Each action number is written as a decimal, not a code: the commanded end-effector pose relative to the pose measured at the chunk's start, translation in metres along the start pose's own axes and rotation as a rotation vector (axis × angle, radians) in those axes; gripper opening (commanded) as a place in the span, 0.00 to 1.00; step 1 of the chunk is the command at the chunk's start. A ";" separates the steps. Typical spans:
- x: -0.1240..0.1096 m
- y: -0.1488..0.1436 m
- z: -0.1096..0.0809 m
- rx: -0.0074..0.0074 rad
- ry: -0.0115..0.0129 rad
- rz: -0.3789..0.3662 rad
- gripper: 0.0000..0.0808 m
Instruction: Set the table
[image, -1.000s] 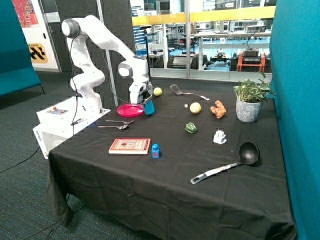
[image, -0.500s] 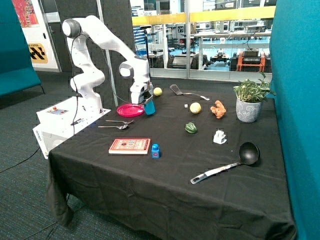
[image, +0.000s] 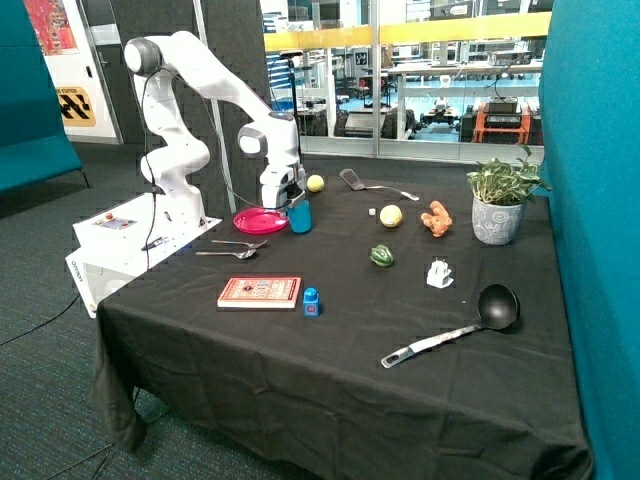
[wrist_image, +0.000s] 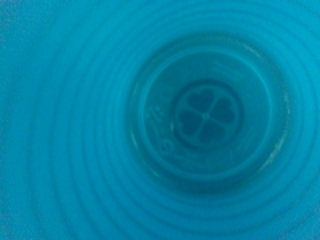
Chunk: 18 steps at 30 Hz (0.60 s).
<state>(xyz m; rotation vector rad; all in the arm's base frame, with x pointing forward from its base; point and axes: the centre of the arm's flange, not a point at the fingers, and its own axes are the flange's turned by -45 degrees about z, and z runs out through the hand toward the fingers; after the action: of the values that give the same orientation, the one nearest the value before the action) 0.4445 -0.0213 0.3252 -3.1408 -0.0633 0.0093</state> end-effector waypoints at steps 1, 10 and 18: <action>-0.001 0.002 -0.001 -0.0003 0.0059 -0.008 0.72; 0.014 0.004 -0.013 -0.0003 0.0059 -0.019 0.71; 0.026 0.000 -0.023 -0.0003 0.0059 -0.033 0.70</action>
<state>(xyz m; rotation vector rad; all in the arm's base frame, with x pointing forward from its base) 0.4541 -0.0229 0.3373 -3.1412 -0.0922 -0.0149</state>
